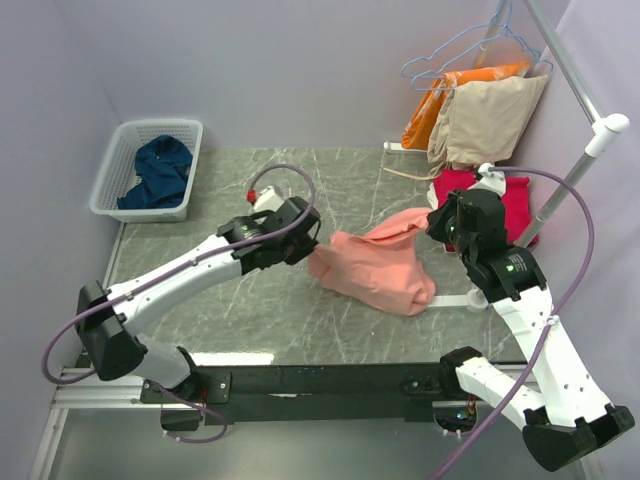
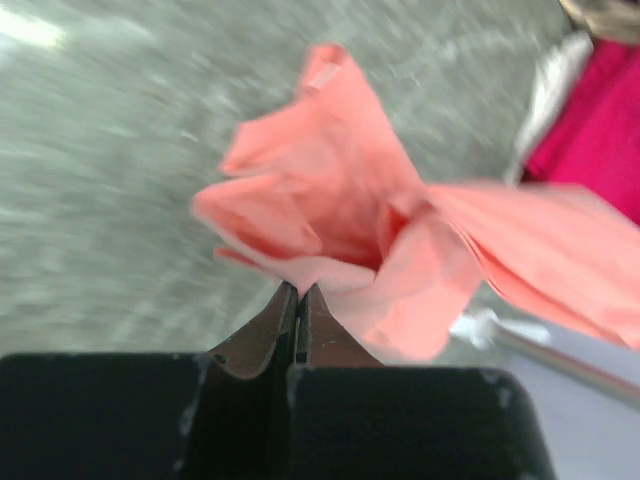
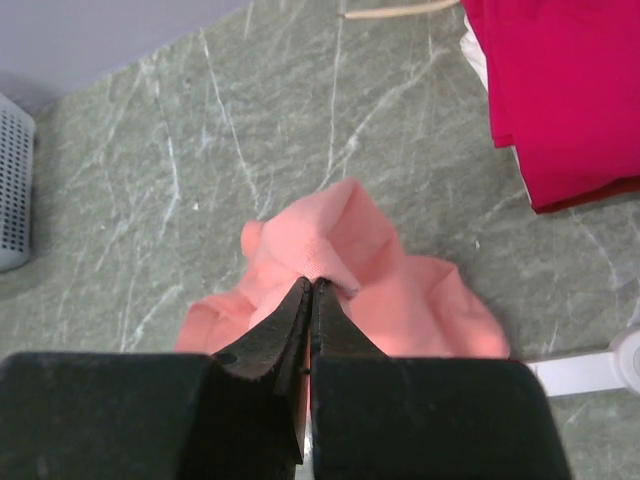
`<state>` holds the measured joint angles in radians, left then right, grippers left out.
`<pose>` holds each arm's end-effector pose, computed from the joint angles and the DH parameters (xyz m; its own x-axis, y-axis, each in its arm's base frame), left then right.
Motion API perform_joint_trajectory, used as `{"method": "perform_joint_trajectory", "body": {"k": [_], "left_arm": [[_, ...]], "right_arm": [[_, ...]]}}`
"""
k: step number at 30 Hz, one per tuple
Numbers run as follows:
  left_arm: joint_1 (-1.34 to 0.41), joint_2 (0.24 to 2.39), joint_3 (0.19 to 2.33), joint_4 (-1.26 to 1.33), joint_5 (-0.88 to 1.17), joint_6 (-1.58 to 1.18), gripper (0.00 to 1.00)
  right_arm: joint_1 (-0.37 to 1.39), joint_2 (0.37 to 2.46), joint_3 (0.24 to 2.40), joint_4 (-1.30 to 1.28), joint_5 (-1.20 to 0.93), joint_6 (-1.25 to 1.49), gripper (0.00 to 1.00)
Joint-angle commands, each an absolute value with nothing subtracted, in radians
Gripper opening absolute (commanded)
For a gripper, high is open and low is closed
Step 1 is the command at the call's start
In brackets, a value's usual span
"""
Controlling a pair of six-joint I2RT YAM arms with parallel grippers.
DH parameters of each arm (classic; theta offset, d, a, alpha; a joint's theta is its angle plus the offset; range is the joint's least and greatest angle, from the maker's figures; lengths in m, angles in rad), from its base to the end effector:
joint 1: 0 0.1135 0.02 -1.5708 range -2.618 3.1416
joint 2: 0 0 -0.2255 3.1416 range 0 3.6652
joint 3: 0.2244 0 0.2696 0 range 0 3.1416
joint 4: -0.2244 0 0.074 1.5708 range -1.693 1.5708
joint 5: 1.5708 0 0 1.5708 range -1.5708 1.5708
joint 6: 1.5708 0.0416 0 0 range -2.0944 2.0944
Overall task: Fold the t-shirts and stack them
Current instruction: Flatten the tshirt out
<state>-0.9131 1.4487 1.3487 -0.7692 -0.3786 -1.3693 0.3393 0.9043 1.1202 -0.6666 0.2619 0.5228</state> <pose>0.2156 -0.2540 0.2847 -0.6711 -0.6205 -0.4058 -0.3395 0.7437 -0.5759 0.2179 0.0655 0.3559 -0.4067 0.3679 -0.8362 0.1170 0.9288 0.3517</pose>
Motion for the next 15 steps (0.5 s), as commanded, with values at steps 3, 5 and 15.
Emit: {"method": "perform_joint_trajectory", "body": {"k": [3,5,15], "left_arm": [[-0.806,1.281,1.42,-0.971,-0.609,-1.307,0.01],[-0.74,1.224,1.44,-0.976,-0.64,-1.266,0.01],[-0.56,1.135,1.75,-1.077,-0.781,-1.057,0.01]], "right_arm": [[0.333,0.902,1.255,-0.667,0.307,0.506,0.0],[0.334,0.907,1.305,-0.681,0.317,0.489,0.0],[0.331,0.948,1.502,-0.712,0.379,0.44,0.0]]}}
